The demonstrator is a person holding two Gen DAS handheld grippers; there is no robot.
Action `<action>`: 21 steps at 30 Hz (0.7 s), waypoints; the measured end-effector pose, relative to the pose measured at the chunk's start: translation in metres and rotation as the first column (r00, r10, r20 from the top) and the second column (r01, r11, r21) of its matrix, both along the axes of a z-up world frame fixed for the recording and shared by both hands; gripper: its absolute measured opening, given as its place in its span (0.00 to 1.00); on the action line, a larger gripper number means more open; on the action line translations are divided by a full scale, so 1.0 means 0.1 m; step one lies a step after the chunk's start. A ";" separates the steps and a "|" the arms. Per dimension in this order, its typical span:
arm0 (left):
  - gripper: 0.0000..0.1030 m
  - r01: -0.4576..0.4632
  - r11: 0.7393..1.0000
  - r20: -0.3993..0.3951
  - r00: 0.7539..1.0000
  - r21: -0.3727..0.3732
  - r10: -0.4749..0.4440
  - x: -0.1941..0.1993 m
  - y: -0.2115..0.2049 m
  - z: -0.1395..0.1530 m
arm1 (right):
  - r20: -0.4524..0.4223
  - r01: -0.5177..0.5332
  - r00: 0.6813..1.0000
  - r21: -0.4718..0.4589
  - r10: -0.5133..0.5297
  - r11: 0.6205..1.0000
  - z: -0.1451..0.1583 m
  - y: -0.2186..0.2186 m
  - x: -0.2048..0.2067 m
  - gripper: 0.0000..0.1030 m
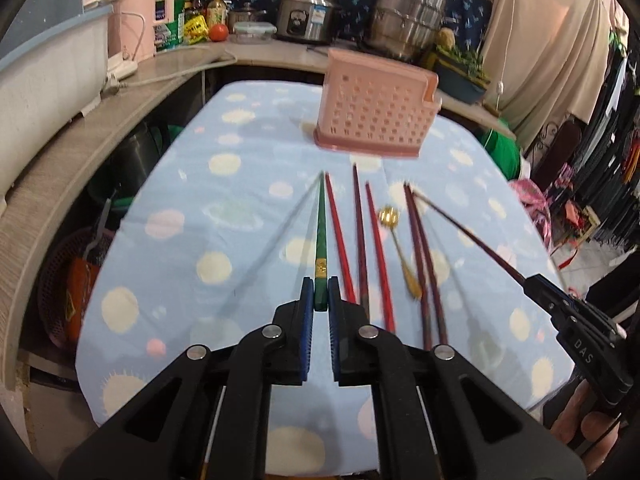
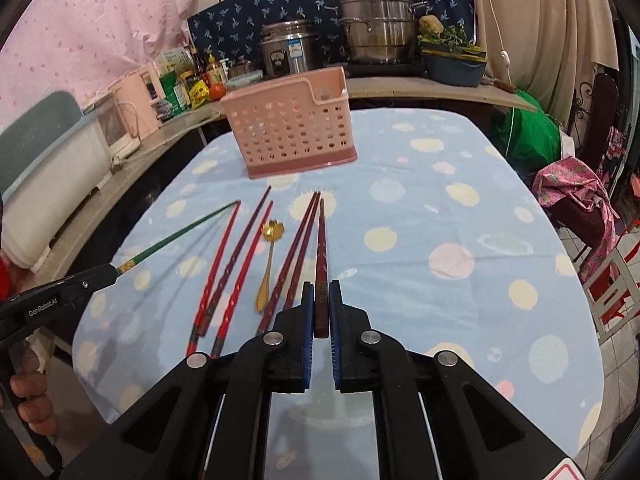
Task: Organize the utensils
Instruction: 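Grasp the other green chopstick with the left tool while the right tool grasps a dark-brown chopstick, then carry both chopsticks up into the pink caddy and open both tools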
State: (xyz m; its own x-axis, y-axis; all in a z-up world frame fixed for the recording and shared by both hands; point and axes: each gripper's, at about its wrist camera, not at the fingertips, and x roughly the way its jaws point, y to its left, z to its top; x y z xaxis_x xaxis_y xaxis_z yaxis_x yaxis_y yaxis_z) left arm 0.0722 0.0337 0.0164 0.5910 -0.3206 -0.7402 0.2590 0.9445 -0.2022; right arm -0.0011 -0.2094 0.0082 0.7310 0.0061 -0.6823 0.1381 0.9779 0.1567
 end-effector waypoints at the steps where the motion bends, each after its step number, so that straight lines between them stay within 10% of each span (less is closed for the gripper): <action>1: 0.07 -0.005 1.000 0.013 1.000 -0.005 0.005 0.04 0.01 0.09 | 0.015 0.003 1.000 0.004 -0.003 1.000 0.08 -0.03 0.02 0.07; 21: 0.07 -0.018 0.996 0.265 0.963 -0.091 0.041 0.92 -0.23 1.57 | 0.253 0.036 0.966 0.055 -0.049 0.998 1.34 -0.53 0.75 0.07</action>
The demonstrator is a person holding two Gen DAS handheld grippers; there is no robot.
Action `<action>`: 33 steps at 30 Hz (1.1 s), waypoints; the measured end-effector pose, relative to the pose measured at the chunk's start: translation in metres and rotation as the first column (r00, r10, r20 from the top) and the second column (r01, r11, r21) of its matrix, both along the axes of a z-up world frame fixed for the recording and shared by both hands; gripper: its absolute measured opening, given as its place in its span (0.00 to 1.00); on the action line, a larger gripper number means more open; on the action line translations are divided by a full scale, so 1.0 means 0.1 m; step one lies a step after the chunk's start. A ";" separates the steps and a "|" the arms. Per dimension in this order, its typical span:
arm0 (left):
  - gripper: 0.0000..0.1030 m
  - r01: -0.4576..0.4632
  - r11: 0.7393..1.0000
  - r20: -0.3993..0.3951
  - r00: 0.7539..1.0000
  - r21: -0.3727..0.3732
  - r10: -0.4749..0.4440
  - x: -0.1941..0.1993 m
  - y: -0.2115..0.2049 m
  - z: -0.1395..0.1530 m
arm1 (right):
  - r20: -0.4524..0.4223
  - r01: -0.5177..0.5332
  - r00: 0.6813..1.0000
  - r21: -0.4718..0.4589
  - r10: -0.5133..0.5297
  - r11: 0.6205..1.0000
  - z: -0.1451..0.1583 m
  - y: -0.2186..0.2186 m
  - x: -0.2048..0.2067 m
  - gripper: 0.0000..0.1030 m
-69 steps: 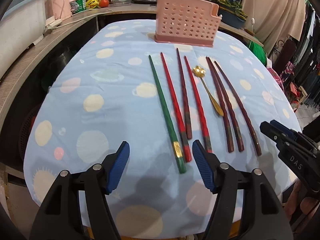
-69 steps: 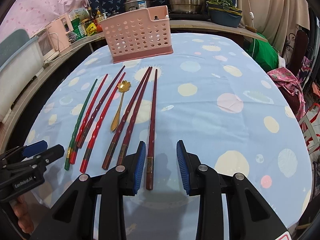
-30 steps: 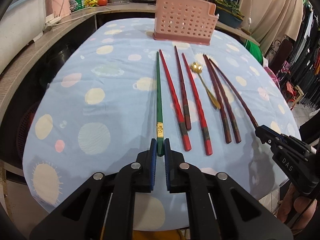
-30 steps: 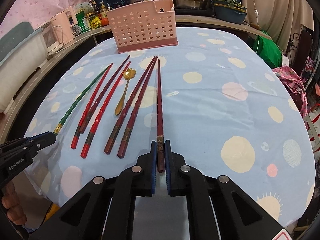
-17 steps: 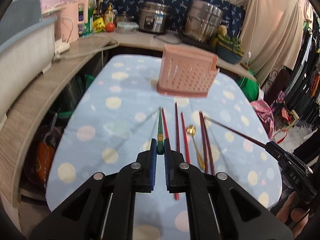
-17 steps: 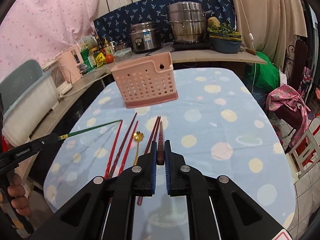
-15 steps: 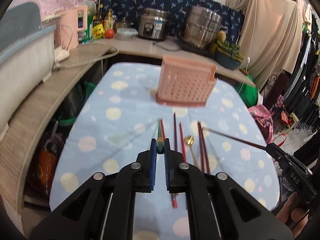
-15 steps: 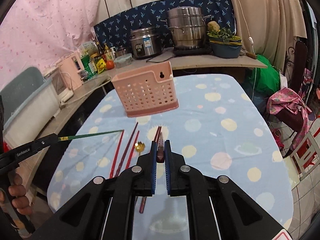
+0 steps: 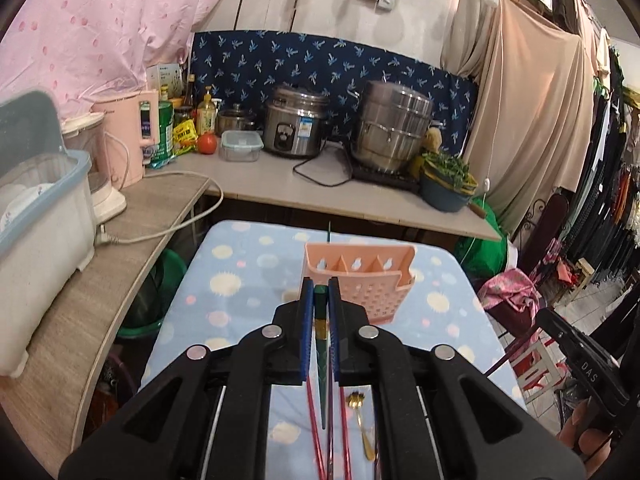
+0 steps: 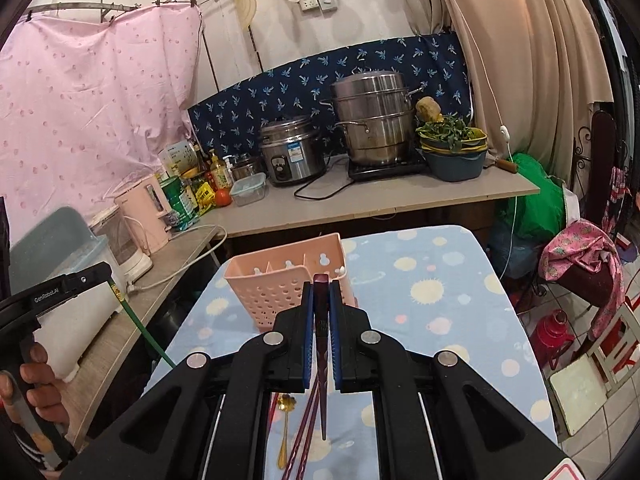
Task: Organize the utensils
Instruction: 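Carry both chopsticks up into the pink caddy and open both tools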
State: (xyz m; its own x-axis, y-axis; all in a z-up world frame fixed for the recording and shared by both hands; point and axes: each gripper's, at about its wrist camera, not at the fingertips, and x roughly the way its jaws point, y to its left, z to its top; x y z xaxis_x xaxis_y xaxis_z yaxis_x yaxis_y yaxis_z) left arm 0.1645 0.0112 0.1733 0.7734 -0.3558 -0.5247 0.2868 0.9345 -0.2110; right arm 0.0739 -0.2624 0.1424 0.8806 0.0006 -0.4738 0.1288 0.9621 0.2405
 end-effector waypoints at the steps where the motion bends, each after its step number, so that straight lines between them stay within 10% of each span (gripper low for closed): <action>1: 0.07 0.002 1.000 0.007 1.000 -0.009 -0.002 0.04 -0.01 0.05 | 0.007 0.002 1.000 0.004 -0.002 1.000 0.03 -0.03 0.03 0.07; 15: 0.07 -0.026 0.997 0.179 0.983 -0.068 0.038 0.57 -0.17 0.86 | 0.193 0.047 0.979 0.115 -0.069 0.992 0.74 -0.33 0.74 0.07; 33: 0.07 -0.054 0.998 0.149 0.987 -0.034 0.058 1.34 -0.34 0.60 | 0.132 0.028 0.990 0.100 -0.041 0.995 0.44 -0.18 1.81 0.07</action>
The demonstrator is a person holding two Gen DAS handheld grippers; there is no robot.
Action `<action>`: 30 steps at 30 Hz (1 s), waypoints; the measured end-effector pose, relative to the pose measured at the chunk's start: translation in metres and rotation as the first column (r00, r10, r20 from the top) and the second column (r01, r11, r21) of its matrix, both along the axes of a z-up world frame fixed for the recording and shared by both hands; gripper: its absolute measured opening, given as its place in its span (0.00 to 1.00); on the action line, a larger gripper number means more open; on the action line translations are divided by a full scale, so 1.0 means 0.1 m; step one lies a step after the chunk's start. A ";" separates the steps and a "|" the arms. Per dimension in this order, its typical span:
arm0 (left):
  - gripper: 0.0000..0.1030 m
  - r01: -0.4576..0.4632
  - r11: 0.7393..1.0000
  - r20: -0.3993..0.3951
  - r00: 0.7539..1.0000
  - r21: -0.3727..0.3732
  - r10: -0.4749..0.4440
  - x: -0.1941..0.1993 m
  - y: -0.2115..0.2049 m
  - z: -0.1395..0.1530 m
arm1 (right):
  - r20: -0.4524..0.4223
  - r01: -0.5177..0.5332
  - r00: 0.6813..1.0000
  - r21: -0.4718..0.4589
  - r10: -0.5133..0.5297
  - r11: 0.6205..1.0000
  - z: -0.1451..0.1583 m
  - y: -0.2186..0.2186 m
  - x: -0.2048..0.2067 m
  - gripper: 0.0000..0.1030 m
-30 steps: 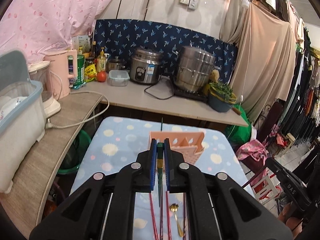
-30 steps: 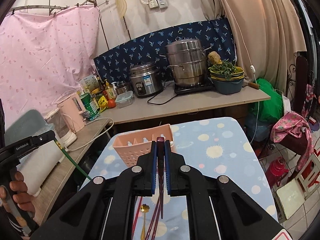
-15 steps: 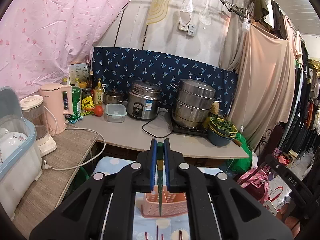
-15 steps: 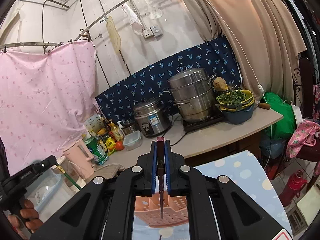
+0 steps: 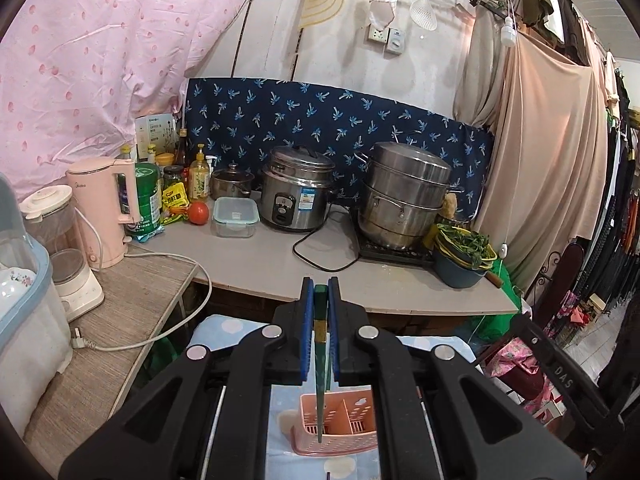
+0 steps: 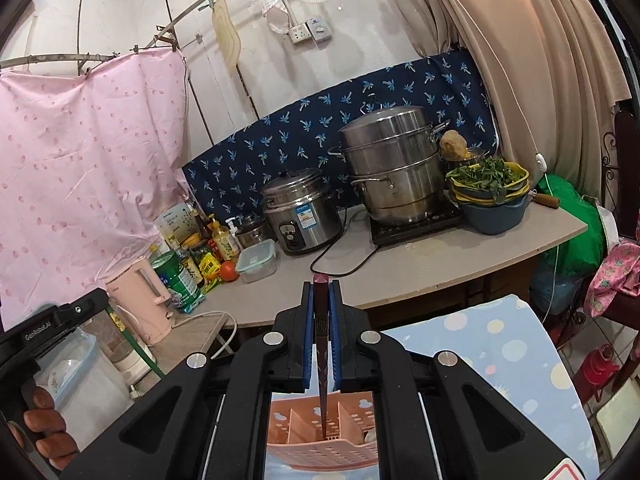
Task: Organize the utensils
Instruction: 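Carry both chopsticks up into the pink caddy and open both tools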
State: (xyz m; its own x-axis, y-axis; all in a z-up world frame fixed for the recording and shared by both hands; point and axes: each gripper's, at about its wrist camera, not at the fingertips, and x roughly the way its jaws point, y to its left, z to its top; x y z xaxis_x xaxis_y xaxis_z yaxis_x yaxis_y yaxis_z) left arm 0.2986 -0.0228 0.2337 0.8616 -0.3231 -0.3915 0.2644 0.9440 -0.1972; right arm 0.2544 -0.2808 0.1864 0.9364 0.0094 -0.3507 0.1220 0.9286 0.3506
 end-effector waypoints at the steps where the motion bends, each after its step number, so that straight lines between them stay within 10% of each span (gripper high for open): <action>1: 0.07 0.001 1.000 0.002 1.000 -0.001 -0.001 0.01 0.00 0.01 | -0.005 -0.001 1.000 0.002 0.001 1.000 -0.03 -0.01 0.02 0.07; 23: 0.08 -0.024 1.000 -0.061 0.998 -0.013 0.023 0.23 -0.02 -0.27 | -0.087 -0.009 0.996 -0.033 0.006 0.999 -0.39 0.01 0.13 0.19; 27: 0.49 -0.045 0.999 -0.070 0.997 -0.025 0.043 0.19 0.05 -0.31 | -0.071 0.001 0.997 -0.041 -0.004 0.999 -0.35 0.00 0.01 0.37; 30: 0.55 -0.054 0.998 -0.071 0.996 -0.025 0.052 0.12 0.10 -0.32 | -0.067 0.000 0.998 -0.035 -0.002 0.999 -0.34 -0.01 -0.11 0.40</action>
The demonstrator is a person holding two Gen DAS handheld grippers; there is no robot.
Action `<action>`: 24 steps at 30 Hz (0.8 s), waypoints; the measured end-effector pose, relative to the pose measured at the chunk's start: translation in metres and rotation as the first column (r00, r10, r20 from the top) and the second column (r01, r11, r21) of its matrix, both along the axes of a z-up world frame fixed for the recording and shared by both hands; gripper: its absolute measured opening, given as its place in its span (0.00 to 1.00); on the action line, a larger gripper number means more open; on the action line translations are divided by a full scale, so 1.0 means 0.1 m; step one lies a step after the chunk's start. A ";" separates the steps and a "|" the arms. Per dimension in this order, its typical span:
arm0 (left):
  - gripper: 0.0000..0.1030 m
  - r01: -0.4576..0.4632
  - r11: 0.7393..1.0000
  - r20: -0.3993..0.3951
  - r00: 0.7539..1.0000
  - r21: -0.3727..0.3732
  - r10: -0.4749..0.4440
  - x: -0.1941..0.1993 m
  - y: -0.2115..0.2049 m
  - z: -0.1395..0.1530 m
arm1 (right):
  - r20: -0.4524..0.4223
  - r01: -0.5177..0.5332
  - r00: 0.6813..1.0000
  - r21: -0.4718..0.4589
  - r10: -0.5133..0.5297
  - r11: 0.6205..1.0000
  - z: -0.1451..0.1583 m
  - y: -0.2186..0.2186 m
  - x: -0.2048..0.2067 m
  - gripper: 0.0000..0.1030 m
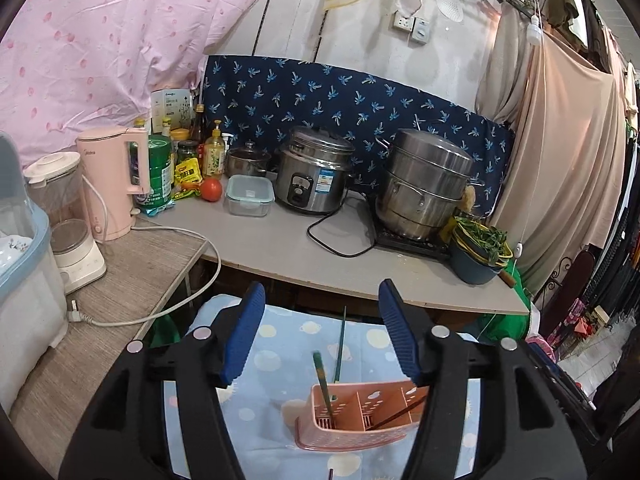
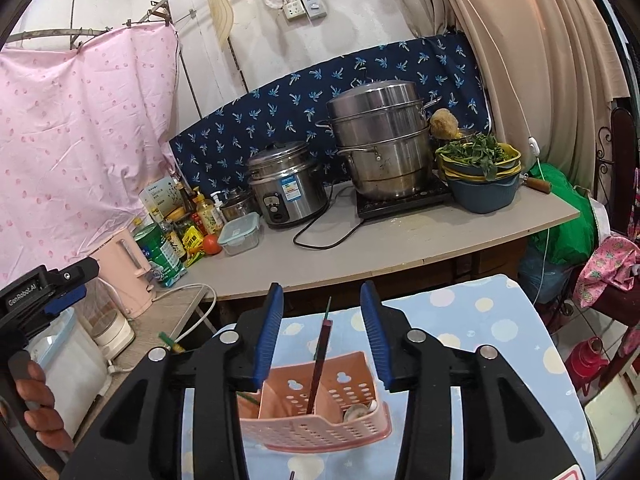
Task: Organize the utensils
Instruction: 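Carry both chopsticks up into the pink caddy and open both tools, then move both open tools back down over the remaining chopsticks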
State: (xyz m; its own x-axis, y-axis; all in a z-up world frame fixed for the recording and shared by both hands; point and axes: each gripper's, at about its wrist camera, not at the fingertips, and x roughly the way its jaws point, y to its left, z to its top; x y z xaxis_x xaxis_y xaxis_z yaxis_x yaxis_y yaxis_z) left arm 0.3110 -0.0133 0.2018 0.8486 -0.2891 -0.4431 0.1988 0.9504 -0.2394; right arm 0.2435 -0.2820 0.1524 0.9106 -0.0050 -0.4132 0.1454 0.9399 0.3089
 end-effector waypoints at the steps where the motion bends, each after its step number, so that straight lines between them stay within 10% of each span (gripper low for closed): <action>1: 0.55 0.002 1.000 -0.005 1.000 -0.001 -0.002 -0.02 0.01 -0.01 | -0.003 -0.001 1.000 0.003 0.001 1.000 0.00 0.00 -0.04 0.41; 15: 0.69 0.001 0.998 -0.057 0.998 0.064 0.003 -0.76 0.20 -0.39 | -0.093 -0.060 0.994 -0.026 0.057 0.998 -0.37 0.23 -1.00 0.49; 24: 0.70 0.021 0.991 -0.210 0.978 0.134 0.008 -1.42 0.34 -1.23 | -0.268 -0.113 0.959 -0.074 0.089 0.991 -1.14 0.55 -1.71 0.49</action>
State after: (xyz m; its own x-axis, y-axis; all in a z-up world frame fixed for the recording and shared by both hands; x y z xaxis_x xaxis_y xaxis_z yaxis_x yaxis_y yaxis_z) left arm 0.1694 0.0205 0.0792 0.7311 -0.2196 -0.6460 0.1640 0.9756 -0.1460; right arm 0.0722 -0.2266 0.0380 0.7673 0.0340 -0.6404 0.1136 0.9756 0.1880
